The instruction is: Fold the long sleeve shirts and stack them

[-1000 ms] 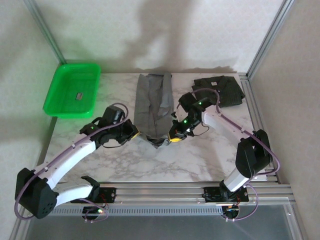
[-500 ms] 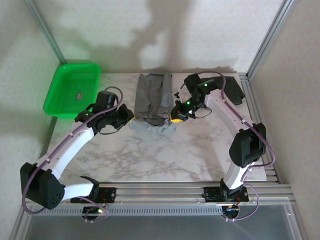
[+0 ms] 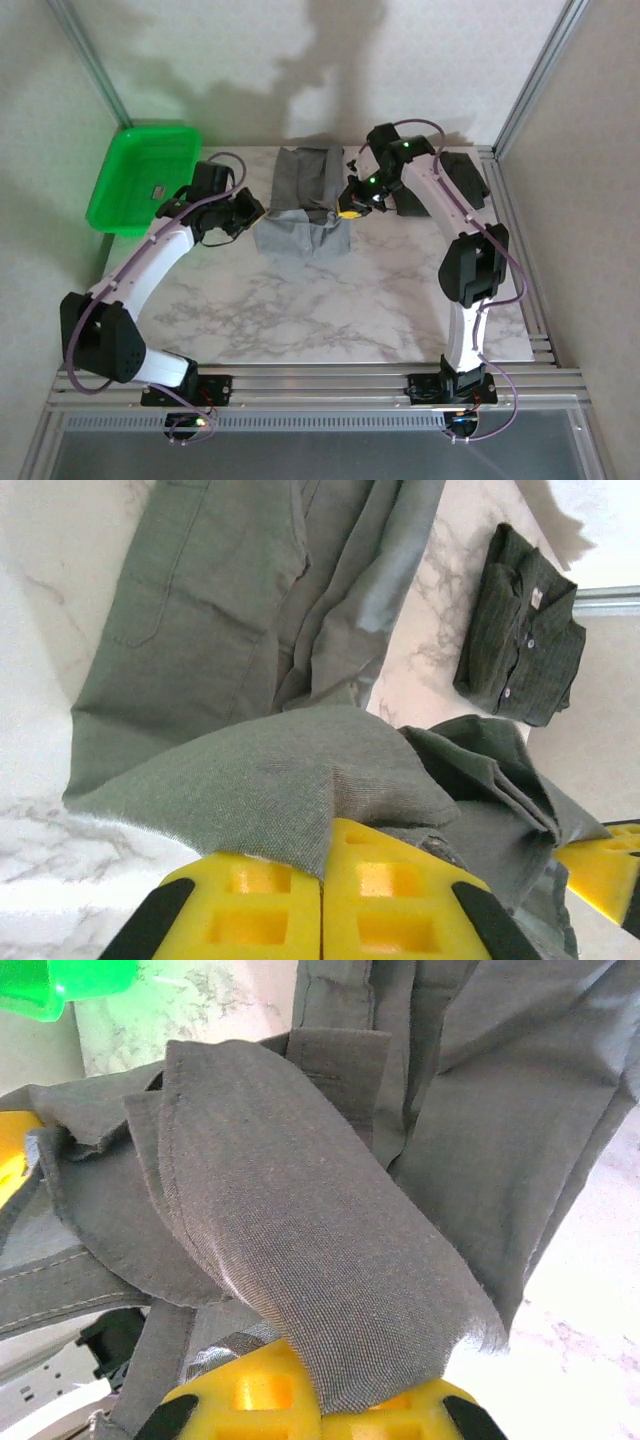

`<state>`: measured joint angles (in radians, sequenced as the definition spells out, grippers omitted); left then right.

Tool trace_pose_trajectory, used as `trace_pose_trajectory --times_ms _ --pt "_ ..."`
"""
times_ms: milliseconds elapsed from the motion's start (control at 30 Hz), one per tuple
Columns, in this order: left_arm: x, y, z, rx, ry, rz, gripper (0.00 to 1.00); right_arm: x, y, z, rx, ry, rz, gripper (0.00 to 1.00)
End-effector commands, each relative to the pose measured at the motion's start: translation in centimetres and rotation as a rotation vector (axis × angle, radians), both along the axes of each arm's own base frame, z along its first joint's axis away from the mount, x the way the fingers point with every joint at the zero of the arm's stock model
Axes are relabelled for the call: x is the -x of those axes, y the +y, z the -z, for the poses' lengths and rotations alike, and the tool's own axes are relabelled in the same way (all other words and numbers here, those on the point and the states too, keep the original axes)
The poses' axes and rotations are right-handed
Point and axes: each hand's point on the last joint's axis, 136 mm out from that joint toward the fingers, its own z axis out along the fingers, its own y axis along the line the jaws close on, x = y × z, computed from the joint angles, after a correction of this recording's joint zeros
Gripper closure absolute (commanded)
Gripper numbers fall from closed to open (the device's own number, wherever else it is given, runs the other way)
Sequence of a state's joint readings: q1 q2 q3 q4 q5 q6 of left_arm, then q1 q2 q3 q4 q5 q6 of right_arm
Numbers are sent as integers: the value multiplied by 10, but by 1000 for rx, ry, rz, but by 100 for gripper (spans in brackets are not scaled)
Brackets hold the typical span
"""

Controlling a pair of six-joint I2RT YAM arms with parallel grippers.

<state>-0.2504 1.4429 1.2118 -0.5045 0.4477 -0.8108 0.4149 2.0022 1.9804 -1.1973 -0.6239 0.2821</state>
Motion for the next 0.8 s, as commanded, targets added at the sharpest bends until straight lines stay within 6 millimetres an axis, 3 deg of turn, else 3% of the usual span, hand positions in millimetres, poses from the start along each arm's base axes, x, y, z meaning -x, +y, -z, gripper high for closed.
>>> trace_pose_trajectory --times_ms 0,300,767 --pt "-22 4 -7 -40 -65 5 100 -10 -6 6 22 7 5 100" --pt "-54 3 9 -82 -63 20 100 -43 -8 29 28 27 40 100" --pt "-85 7 41 -175 -45 30 100 -82 -12 62 25 42 85 100"
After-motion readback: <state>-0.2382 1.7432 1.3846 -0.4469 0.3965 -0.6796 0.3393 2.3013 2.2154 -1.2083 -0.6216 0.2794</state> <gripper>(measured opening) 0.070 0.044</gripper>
